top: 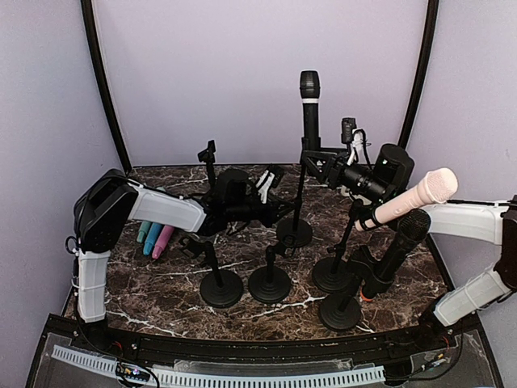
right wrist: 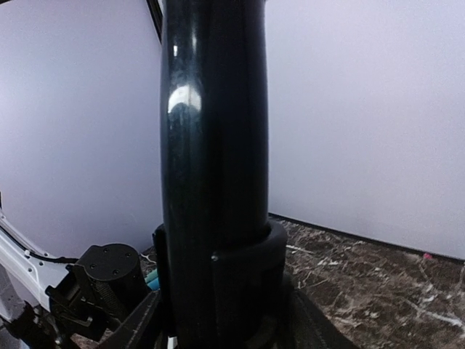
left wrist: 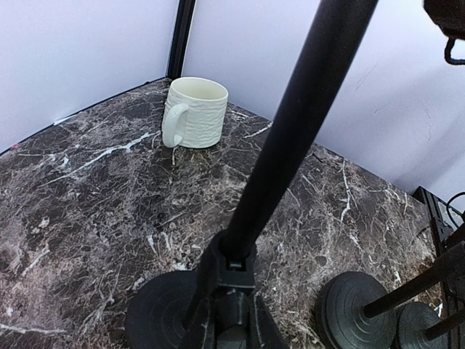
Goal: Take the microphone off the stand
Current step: Unscrew the knob on the microphone stand, then hold the microphone stand at the center of the board.
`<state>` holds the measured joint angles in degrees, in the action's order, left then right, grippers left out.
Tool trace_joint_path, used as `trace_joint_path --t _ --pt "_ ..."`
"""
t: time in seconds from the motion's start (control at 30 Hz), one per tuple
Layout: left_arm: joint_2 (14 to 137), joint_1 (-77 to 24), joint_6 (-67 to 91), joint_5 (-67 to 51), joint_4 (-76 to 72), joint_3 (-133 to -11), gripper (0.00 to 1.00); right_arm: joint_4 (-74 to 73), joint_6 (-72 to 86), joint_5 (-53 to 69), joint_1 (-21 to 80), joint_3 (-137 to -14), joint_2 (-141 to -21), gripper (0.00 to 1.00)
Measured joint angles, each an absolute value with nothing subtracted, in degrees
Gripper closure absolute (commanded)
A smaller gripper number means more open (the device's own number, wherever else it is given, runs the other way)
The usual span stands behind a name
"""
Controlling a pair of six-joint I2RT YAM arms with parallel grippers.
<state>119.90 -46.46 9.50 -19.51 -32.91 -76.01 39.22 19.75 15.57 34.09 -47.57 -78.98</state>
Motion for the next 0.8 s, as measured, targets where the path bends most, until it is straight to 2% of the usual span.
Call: trace_joint_path --t 0.1,0.2,0.63,0.8 --pt "119.7 -46.4 8.6 -20.1 -33.0 -75.7 1.0 39.0 18.2 15.0 34.0 -47.7 -77.3 0.13" --pt "119.6 -46.4 7.4 -20.4 -32.9 -75.5 1.0 38.6 17.3 14.9 33.5 -48.0 -75.6 0.04" --pt "119.3 -46.4 5.1 -21.0 -32.6 -75.2 0.99 23.5 12.2 20.4 30.9 -57.3 -74.5 0.01" --pt "119.1 -46.4 5.1 -21.1 -32.0 -75.3 0.73 15.6 9.9 23.0 30.2 -64.2 -77.9 0.02"
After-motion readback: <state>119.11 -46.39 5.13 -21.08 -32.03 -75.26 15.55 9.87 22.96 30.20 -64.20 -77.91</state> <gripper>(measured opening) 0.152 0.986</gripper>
